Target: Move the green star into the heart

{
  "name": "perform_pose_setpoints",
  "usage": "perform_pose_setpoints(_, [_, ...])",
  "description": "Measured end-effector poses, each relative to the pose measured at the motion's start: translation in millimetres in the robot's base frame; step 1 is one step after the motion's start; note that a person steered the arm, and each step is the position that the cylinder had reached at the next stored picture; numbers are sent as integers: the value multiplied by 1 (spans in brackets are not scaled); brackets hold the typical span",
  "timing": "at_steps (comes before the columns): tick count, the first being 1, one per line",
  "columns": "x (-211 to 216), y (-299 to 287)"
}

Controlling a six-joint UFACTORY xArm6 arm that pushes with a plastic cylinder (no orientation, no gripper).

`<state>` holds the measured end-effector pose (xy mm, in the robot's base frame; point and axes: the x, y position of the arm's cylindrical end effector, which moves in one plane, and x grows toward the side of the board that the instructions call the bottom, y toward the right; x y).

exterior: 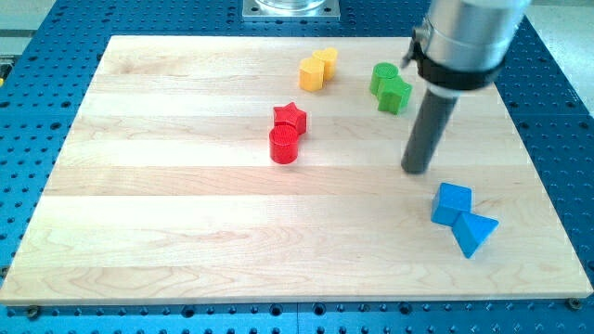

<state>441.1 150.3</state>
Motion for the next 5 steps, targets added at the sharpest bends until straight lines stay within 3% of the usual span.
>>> perform_pose_setpoints(3, [-111,-23])
perform_pose_setpoints(4, [-113,-2])
perform_pose_setpoints(5, [-158,9])
